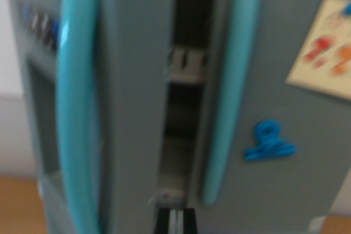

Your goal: Close fridge door

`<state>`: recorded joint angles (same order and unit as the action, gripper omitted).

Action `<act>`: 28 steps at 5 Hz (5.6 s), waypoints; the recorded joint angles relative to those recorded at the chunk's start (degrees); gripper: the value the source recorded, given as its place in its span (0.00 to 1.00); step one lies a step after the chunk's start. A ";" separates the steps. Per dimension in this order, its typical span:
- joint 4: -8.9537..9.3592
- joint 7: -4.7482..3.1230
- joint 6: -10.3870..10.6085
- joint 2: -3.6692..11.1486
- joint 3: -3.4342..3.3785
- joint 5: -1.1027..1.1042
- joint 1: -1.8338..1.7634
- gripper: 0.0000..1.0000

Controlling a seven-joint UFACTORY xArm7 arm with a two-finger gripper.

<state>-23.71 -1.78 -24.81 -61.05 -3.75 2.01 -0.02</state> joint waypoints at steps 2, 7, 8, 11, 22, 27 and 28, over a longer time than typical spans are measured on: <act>-0.10 0.00 0.00 4.87 -4.31 0.00 0.00 1.00; -1.68 0.00 0.00 8.51 -7.72 0.00 0.00 1.00; -4.20 0.00 0.00 11.07 -9.06 0.00 0.00 1.00; -7.11 0.00 0.01 14.59 -10.23 0.00 0.00 1.00; -24.23 0.00 1.16 39.77 -4.51 -0.03 0.19 1.00; -28.00 0.00 1.29 44.49 -2.62 -0.03 0.29 1.00; -28.00 0.00 1.29 44.49 -2.62 -0.03 0.29 1.00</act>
<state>-51.71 -1.78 -23.52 -16.56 -6.37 1.98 0.27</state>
